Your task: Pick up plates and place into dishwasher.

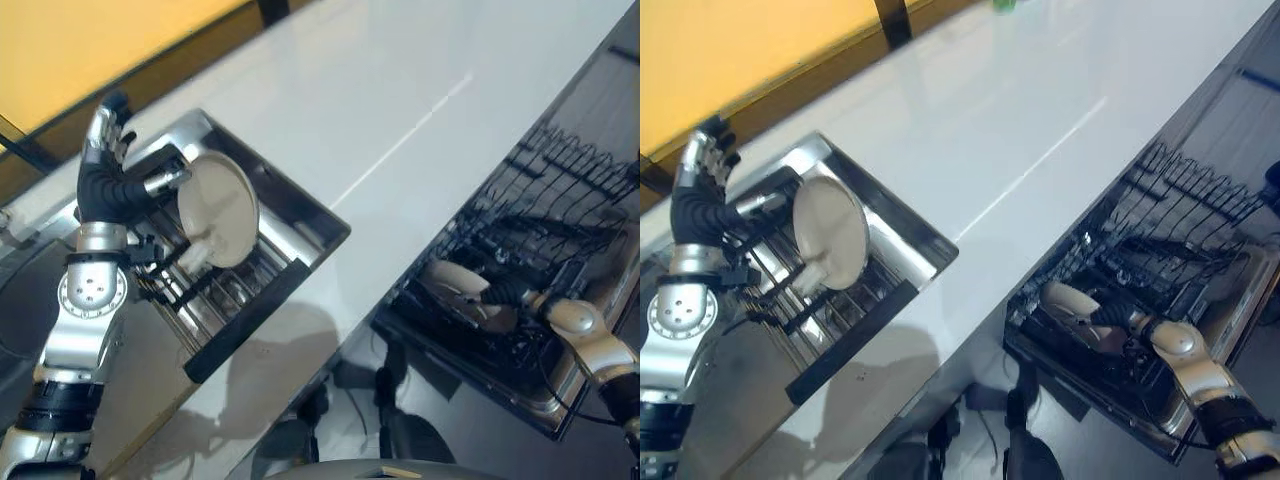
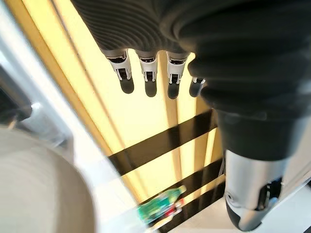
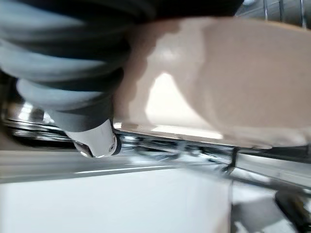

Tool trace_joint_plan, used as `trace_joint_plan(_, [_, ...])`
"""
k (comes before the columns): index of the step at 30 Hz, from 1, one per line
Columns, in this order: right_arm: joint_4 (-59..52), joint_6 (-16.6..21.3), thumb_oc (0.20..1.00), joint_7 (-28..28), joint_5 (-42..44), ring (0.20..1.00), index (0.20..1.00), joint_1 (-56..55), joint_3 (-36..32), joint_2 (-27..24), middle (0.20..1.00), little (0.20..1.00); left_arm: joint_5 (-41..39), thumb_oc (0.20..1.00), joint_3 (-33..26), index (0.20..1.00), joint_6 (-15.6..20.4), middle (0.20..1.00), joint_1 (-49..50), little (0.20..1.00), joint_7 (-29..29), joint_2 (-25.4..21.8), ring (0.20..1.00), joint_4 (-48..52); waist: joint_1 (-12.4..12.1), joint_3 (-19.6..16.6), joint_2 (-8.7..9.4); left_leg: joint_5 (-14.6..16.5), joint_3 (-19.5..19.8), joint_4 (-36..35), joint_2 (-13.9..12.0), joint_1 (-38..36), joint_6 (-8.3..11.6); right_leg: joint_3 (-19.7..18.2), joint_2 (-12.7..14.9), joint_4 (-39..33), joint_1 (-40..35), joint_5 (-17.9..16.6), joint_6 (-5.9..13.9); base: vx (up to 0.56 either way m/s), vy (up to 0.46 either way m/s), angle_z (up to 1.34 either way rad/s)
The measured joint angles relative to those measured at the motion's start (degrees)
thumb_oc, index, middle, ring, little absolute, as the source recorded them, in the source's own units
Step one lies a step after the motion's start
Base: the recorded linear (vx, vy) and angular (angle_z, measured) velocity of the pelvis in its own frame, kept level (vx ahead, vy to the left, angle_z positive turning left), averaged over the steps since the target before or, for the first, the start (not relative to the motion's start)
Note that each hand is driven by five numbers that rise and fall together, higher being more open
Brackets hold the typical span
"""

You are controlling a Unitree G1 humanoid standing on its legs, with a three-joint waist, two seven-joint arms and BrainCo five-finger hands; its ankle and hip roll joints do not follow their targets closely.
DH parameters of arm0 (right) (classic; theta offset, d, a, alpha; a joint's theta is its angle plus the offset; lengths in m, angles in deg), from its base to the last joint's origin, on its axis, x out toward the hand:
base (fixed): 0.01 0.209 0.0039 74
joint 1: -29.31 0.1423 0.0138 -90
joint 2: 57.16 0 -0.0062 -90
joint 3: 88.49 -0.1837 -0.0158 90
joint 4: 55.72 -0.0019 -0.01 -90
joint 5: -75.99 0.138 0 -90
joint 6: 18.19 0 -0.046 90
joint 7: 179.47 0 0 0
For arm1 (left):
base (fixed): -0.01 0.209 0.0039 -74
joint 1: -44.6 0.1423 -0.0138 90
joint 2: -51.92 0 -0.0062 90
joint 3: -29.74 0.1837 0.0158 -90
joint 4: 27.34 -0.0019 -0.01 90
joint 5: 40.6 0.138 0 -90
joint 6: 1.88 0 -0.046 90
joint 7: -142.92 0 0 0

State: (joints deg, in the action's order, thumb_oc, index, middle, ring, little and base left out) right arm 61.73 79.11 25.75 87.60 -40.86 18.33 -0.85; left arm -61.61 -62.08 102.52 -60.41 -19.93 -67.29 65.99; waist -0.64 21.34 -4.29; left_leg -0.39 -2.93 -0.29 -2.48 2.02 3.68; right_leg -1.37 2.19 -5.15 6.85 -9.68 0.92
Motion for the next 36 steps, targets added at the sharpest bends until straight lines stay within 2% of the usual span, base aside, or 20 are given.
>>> trace_joint_plan(4, [1.9, 0.94, 0.2, -0.04, 0.35, 0.2, 0.2, 5.6, 2.06, 0.03, 0.2, 0.2, -0.01, 1.0, 2.91, 1.0, 0.1, 1.0, -3.3, 1.0, 1.64, -0.03, 1.0, -0.62, -0.17, 1.31, -0.18, 0.01, -0.02, -0.31, 0.09, 0.74, -0.02, -0.41, 0.03, 0.0, 1.08, -0.06, 0.06, -0.11, 0.032, -0.05])
trace_joint_plan(10, [3.34, 1.08, 0.2, -2.78, -1.01, 0.2, 0.2, 2.98, 2.33, 0.46, 0.2, 0.2, 0.0, 1.0, 2.68, 1.0, 0.11, 1.0, -4.34, 1.0, 3.21, -0.22, 1.0, -0.4, -0.22, 2.63, -0.59, -0.03, 0.03, -0.92, 0.15, 0.42, -0.06, -0.25, 0.06, 0.01, 0.98, 0.01, 0.14, -0.02, 0.042, 0.01])
trace_joint_plan(11, [3.23, 1.08, 0.542, -3.45, -1.44, 0.542, 0.542, 2.65, 2.31, 0.58, 0.542, 0.542, 0.01, 1.0, 2.68, 1.0, 0.05, 1.0, -4.34, 1.0, 3.22, -0.21, 1.0, -0.4, -0.19, 2.64, -0.58, -0.04, 0.0, -1.01, 0.19, 0.18, -0.08, -0.28, 0.06, 0.01, 0.79, 0.02, 0.16, -0.01, 0.039, -0.02])
trace_joint_plan(12, [3.23, 1.07, 1.0, -4.19, -2.29, 1.0, 1.0, 2.45, 2.28, 0.66, 1.0, 1.0, 0.03, 1.0, 2.67, 1.0, 0.02, 1.0, -4.34, 1.0, 3.22, -0.21, 1.0, -0.37, -0.16, 2.64, -0.58, -0.06, -0.04, -1.16, 0.21, -0.25, -0.1, -0.32, 0.07, 0.01, 0.41, 0.05, 0.2, 0.0, 0.032, -0.01])
trace_joint_plan(16, [2.88, 0.03, 1.0, -6.98, -5.52, 1.0, 1.0, 0.0, 1.4, 0.86, 1.0, 1.0, 0.08, 1.0, 2.25, 1.0, -0.09, 1.0, -4.29, 1.0, 3.13, -0.02, 1.0, 0.3, 0.09, 2.64, -0.54, -0.12, -0.11, -2.54, 0.16, -3.17, -0.19, -0.34, -0.02, -0.01, -1.84, 0.54, 0.34, 0.05, 0.022, -0.01])
trace_joint_plan(18, [2.78, -0.9, 1.0, -7.69, -5.97, 1.0, 1.0, -2.02, -1.39, 1.03, 1.0, 1.0, 0.15, 1.0, 0.51, 1.0, -0.1, 1.0, -3.15, 1.0, 2.91, 0.74, 1.0, 1.33, 0.26, 2.59, -0.46, -0.2, -0.13, -3.31, 0.16, -4.7, -0.31, -0.32, -0.02, -0.02, -3.02, 1.15, 0.7, 0.08, 0.01, 0.02])
trace_joint_plan(22, [0.29, -0.98, 1.0, -7.42, -7.19, 1.0, 1.0, -5.82, -4.54, 2.36, 1.0, 1.0, 0.51, 1.0, -3.69, 1.0, -0.1, 1.0, -1.22, 1.0, 1.76, 1.88, 1.0, 2.61, 1.01, 2.17, 0.35, -0.4, 0.04, -4.07, -0.12, -5.95, -0.28, 0.13, -0.22, -0.02, -4.05, 1.56, 0.43, 0.09, 0.003, 0.06])
trace_joint_plan(25, [-2.09, -0.98, 1.0, -7.4, -8.23, 1.0, 1.0, -8.36, -7.06, 4.16, 1.0, 1.0, 2.3, 1.0, -4.76, 1.0, -0.11, 1.0, 0.26, 1.0, 0.11, 2.14, 1.0, 2.62, 1.22, 1.72, 0.84, -0.45, 0.13, -4.64, -0.36, -7.45, -0.21, 0.26, -0.45, -0.01, -5.38, 1.65, 0.22, 0.1, -0.006, 0.04])
trace_joint_plan(30, [-5.22, -1.14, 1.0, -7.51, -9.87, 1.0, 1.0, -12.86, -11.03, 6.48, 1.0, 1.0, 3.06, 1.0, -6.25, 1.0, -0.1, 1.0, 3.45, 1.0, -2.51, 3.32, 1.0, 2.7, 1.26, -1.91, 2.14, -0.25, 0.05, -4.67, -0.82, -8.85, 0.05, 0.32, -0.8, -0.03, -6.77, 2.44, 0.27, 0.07, -0.026, 0.0])
trace_joint_plan(36, [-9.83, -2.71, 1.0, -10.65, -13.31, 1.0, 1.0, -18.13, -15.08, 6.61, 1.0, 1.0, 7.37, 1.0, -8.59, 1.0, 0.3, 1.0, 8.69, 1.0, -4.94, 3.77, 1.0, 2.67, 1.36, -6.34, 2.51, 0.25, 0.04, -4.69, -1.33, -10.8, 0.09, 0.33, -1.29, -0.06, -8.72, 2.92, -0.24, 0.0, -0.039, -0.01])
